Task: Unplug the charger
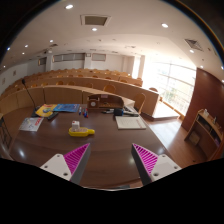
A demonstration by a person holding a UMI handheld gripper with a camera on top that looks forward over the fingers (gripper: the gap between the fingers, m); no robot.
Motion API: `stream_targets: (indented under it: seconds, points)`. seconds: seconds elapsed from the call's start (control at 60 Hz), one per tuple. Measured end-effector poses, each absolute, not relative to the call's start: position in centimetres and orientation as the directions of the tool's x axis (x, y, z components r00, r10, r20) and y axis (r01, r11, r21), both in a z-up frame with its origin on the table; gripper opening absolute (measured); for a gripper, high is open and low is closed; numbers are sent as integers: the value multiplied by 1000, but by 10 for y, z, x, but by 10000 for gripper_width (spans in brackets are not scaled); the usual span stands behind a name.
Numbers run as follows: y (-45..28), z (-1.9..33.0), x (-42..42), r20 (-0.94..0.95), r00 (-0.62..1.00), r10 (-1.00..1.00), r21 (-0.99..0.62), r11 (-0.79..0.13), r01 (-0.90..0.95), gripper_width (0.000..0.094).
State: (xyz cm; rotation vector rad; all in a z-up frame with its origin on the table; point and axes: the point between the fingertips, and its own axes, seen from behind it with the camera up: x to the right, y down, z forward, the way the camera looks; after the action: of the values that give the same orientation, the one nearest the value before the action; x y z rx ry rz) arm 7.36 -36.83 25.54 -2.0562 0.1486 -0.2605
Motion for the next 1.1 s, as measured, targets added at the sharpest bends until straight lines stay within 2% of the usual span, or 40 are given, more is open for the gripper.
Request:
stream_targets:
  seconds: [0.1, 0.2, 0.333, 0.5, 0.6, 0.75, 0.883, 1.1]
  points:
    - [-371, 248, 73, 118, 970, -213, -867, -498, -4, 845]
    - [-375, 225, 77, 123, 967, -222, -848, -530, -14, 847]
    - [-378, 178, 73, 126, 967, -224, -809, -587, -31, 852]
    - [-358, 117, 27, 102, 981, -168, -774, -632, -28, 847]
    - [-314, 100, -15, 60, 989, -132, -804, -594, -30, 851]
    - [-217, 104, -69, -14, 996, -87, -872, -487, -55, 846]
    - [-127, 106, -88, -3, 997, -81, -911, -411, -37, 846]
    - [-18, 69, -78, 61, 991, -120, -907, -420, 6, 824]
